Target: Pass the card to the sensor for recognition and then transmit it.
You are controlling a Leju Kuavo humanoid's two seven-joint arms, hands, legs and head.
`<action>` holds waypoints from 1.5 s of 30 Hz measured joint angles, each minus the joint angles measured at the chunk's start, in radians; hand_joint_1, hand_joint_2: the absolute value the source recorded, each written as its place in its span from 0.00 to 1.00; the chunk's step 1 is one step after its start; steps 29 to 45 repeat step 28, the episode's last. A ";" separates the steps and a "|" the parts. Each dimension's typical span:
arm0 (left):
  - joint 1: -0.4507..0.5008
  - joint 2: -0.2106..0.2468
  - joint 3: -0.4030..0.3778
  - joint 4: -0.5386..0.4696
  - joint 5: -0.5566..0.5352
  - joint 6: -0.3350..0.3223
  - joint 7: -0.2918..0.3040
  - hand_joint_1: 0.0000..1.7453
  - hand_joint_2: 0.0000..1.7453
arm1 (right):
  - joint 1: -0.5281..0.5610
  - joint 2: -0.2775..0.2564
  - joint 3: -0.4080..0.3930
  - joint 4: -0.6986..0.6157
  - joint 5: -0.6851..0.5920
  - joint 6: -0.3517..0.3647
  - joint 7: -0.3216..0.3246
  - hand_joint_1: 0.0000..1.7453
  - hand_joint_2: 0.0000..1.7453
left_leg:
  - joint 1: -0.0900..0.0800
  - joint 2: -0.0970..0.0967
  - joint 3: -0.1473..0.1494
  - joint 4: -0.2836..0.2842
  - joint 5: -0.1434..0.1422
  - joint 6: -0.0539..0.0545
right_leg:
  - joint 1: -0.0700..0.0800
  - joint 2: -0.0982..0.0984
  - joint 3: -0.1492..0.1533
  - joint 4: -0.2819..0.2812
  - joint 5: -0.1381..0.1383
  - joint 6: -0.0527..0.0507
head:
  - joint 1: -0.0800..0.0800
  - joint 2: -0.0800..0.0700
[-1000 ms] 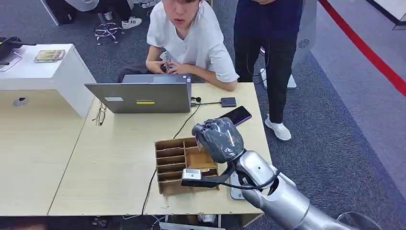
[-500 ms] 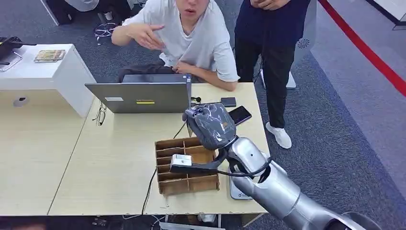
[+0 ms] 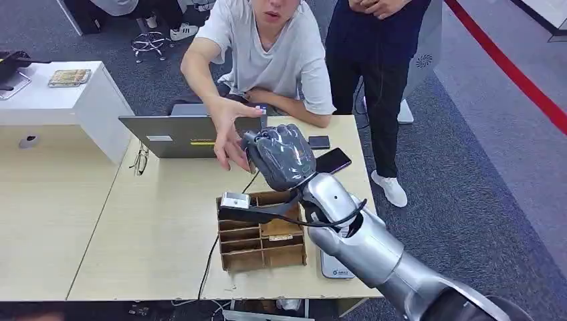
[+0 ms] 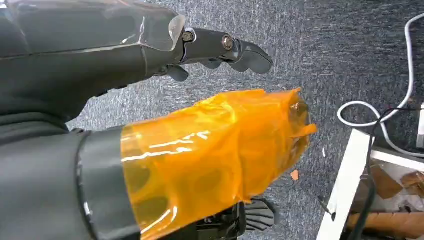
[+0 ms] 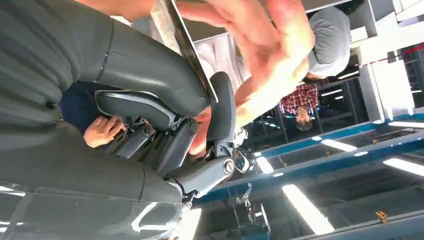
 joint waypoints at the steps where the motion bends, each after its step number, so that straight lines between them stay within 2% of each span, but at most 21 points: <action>1: -0.001 0.000 0.000 0.000 0.000 0.000 0.001 0.00 0.00 | -0.003 0.003 0.000 0.004 0.000 0.000 0.000 1.00 1.00 | 0.000 0.000 0.000 0.000 0.000 0.000 | 0.000 0.000 0.000 0.000 0.000 0.000 | 0.000 0.000; 14: -0.007 0.000 0.000 0.000 -0.003 0.001 0.002 0.00 0.00 | -0.024 0.027 0.000 0.026 -0.023 0.002 -0.001 1.00 1.00 | 0.000 0.000 0.000 0.000 0.000 0.000 | 0.000 0.000 0.000 0.000 0.000 0.000 | 0.000 0.000; 26: -0.007 0.000 0.000 0.000 -0.009 0.005 -0.006 0.00 0.00 | -0.024 0.029 0.009 0.020 -0.061 0.003 -0.010 1.00 1.00 | 0.000 0.000 0.000 0.000 0.000 0.000 | 0.000 0.000 0.000 0.000 0.000 0.000 | 0.000 0.000; 27: -0.007 0.000 0.000 0.000 -0.009 0.005 -0.006 0.00 0.00 | -0.024 0.029 0.009 0.018 -0.067 0.003 -0.010 0.96 1.00 | 0.000 0.000 0.000 0.000 0.000 0.000 | 0.000 0.000 0.000 0.000 0.000 0.000 | 0.000 0.000; 45: -0.007 0.000 0.000 0.000 -0.010 0.005 -0.006 0.00 0.00 | -0.024 0.029 0.009 0.016 -0.068 0.002 -0.011 0.96 1.00 | 0.000 0.000 0.000 0.000 0.000 0.000 | 0.000 0.000 0.000 0.000 0.000 0.000 | 0.000 0.000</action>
